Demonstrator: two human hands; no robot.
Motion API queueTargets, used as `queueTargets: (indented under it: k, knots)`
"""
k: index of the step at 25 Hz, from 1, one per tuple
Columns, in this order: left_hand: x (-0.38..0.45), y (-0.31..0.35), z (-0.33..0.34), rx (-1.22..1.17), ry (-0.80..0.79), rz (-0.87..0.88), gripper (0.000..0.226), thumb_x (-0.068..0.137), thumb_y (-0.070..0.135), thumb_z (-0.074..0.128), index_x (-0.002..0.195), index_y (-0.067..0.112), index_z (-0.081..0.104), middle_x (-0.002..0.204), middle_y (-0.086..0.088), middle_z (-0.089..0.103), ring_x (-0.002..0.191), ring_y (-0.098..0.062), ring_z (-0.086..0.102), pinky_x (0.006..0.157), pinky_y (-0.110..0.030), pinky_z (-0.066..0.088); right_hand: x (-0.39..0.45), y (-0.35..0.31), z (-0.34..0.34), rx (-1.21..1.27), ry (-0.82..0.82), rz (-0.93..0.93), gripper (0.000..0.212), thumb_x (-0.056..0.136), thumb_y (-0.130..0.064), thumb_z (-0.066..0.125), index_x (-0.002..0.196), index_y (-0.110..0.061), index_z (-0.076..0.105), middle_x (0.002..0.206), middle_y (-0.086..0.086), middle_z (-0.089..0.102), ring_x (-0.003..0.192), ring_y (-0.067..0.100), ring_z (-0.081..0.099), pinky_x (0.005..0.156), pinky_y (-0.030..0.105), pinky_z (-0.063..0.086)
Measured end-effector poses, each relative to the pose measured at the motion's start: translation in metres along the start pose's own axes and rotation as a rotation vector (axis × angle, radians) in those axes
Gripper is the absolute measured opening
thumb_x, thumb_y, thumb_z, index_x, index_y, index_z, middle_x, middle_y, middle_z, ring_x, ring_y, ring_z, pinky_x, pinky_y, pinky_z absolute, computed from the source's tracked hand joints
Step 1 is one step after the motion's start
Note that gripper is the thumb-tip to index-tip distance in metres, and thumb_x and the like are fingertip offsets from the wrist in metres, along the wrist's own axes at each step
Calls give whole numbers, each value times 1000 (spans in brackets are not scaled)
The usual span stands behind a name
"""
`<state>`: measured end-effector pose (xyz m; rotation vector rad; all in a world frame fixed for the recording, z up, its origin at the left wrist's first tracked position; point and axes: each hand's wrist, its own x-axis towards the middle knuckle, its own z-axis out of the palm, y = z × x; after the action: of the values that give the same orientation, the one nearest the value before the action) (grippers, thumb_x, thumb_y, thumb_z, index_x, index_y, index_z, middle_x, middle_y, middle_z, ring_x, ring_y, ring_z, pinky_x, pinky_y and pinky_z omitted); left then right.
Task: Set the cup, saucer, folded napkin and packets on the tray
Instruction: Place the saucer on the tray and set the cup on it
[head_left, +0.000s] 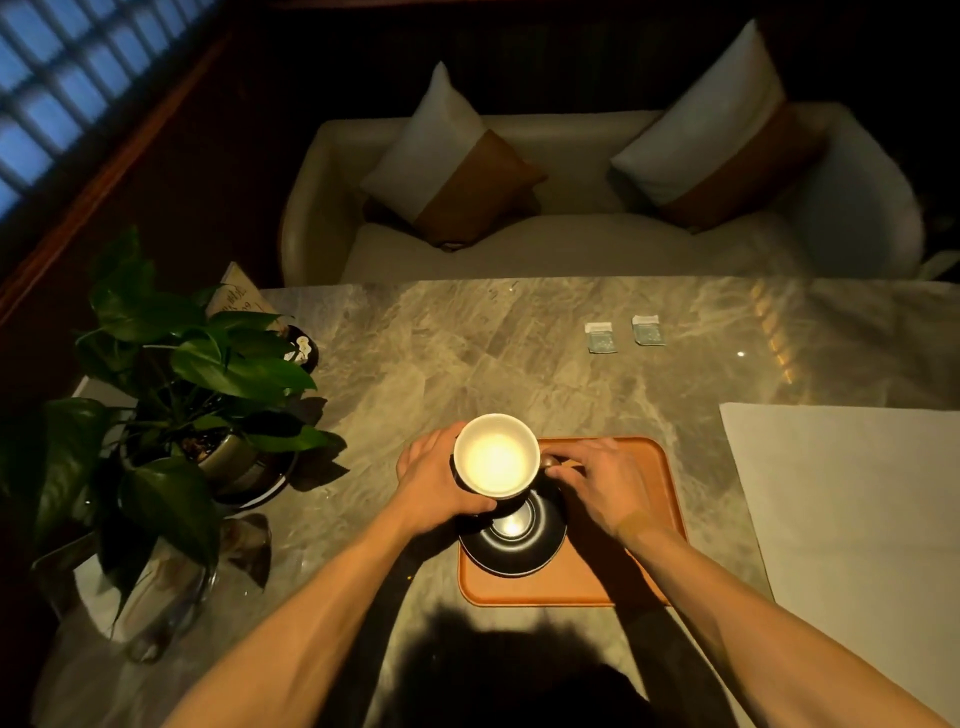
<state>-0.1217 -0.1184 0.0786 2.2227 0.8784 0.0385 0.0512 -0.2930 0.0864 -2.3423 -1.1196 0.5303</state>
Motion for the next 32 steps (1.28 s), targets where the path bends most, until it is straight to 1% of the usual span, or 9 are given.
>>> queueTargets:
  k: [3,6,9,12,17,21,24,27,32]
  knots:
    - [-8,-4,12,5,-18,-6,102,46,59,80,137,42,37,137,9,49,131,-20,36,108,-43,23,-13,6,7,-9,-9,35,26,92,-37,64,117,-32,70,117,-8,71,113,18,53,97,42,44]
    - [-14,-10,21,22,-35,-28,103,45,59,80,137,42,37,136,10,49,132,-19,36,110,-45,22,-22,9,16,-18,-12,52,25,93,-35,63,116,-33,70,114,-8,72,109,18,53,93,38,45]
    - [-20,-15,29,26,-59,-37,103,45,59,81,136,47,33,137,10,49,132,-19,35,110,-46,20,-30,11,23,-24,-29,80,25,93,-36,62,117,-34,69,114,-8,72,108,16,53,91,34,45]
    - [-22,-17,36,37,-68,-47,100,46,60,81,132,52,31,135,11,49,132,-20,34,111,-49,18,-34,15,27,-33,-57,93,25,94,-37,61,117,-35,68,114,-9,72,108,15,52,92,35,45]
    - [-26,-22,45,43,-75,-54,99,46,61,80,133,49,32,135,13,49,133,-19,35,114,-51,17,-38,17,32,-43,-67,108,24,94,-37,60,117,-36,68,115,-11,71,108,14,51,89,31,43]
    - [-29,-22,48,40,-70,-43,101,47,60,79,134,50,30,137,13,47,134,-18,32,115,-52,14,-40,20,33,-43,-80,117,24,95,-37,60,117,-37,68,116,-12,71,108,14,51,92,35,45]
    - [-31,-22,50,27,-65,-42,102,47,60,80,134,51,28,138,14,46,135,-18,31,114,-50,14,-41,21,33,-41,-82,125,24,94,-37,60,117,-37,68,116,-12,71,108,14,51,93,36,45]
    - [-31,-21,49,36,-74,-40,101,47,60,79,134,51,28,138,13,46,135,-18,31,115,-51,14,-41,22,33,-52,-89,125,24,94,-38,61,118,-37,67,116,-12,71,109,14,51,93,36,45]
    - [-30,-18,48,74,-96,-37,101,48,61,78,134,49,28,137,11,46,136,-18,29,116,-52,9,-41,23,31,-80,-100,121,25,94,-40,61,118,-38,67,117,-14,71,108,15,51,92,37,45]
